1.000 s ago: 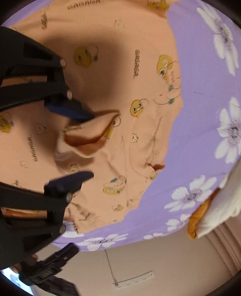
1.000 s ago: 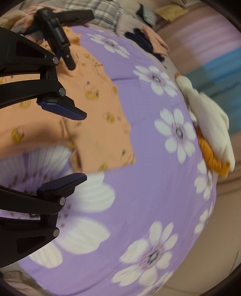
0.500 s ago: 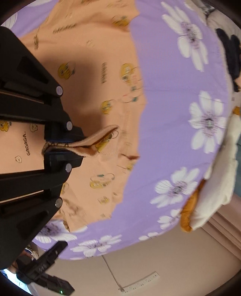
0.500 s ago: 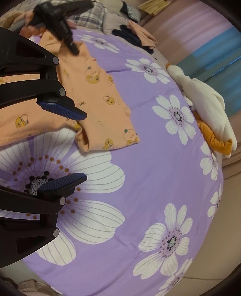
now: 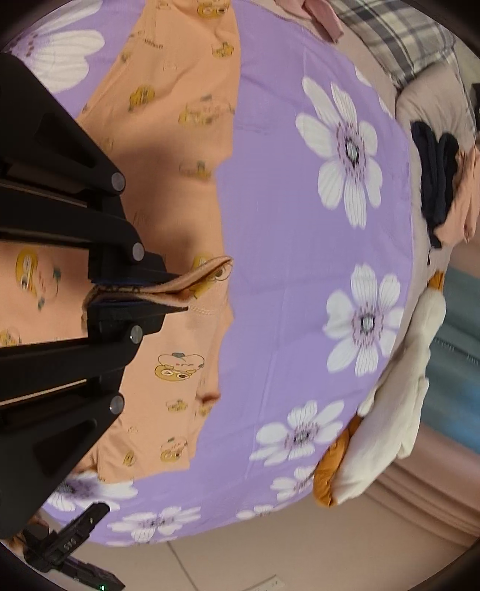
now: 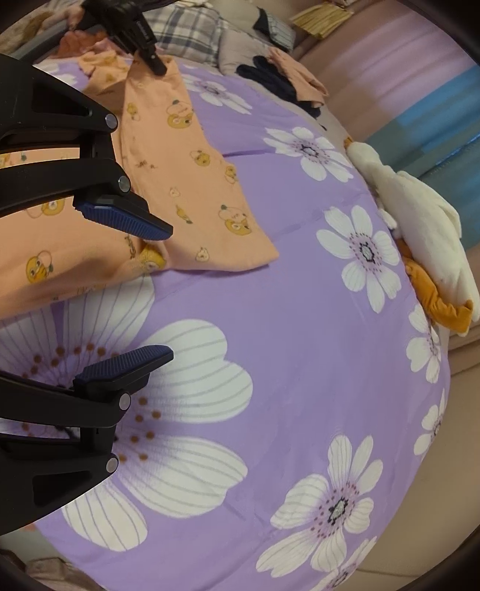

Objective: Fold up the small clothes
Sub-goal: 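Grasp the onesie side edge with the right gripper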

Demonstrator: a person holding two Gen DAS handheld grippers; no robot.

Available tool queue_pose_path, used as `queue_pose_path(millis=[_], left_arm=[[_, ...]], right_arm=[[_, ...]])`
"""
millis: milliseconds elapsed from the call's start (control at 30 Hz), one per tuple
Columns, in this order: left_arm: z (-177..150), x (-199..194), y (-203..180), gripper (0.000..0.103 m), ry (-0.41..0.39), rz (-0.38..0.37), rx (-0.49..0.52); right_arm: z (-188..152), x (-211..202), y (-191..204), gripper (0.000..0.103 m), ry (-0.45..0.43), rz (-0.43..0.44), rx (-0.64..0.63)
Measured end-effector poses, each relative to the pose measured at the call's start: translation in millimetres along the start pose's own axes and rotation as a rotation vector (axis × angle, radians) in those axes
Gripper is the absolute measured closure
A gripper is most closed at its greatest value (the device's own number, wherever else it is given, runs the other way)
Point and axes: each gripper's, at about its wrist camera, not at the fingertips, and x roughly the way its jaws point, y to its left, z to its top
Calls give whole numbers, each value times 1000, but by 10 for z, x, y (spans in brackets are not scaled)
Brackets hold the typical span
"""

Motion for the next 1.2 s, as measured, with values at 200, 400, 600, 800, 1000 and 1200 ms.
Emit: queue_pose_path(millis=[200,400,600,800,1000,1200], left_arm=[[-72,107,213,98,42,29,-38],[-197,230,343,98,81,65,-49],[-284,399,419,97,129,81,-55],[-299,459,478,92,147,79,-49],[-302,514,508,90,174,68,-76],[-349,511,584,89,145,16,-103]], right_arm=[[-6,246,110,44,73,35,-15],[-44,473,227,44,128,59,-46],[-72,635,324,89,160,29,-101],[-44,515,299,93,112,7,-112],[-99,672,275,93,143,-24,-119],[-96,702,329,93,150,-62,-152]])
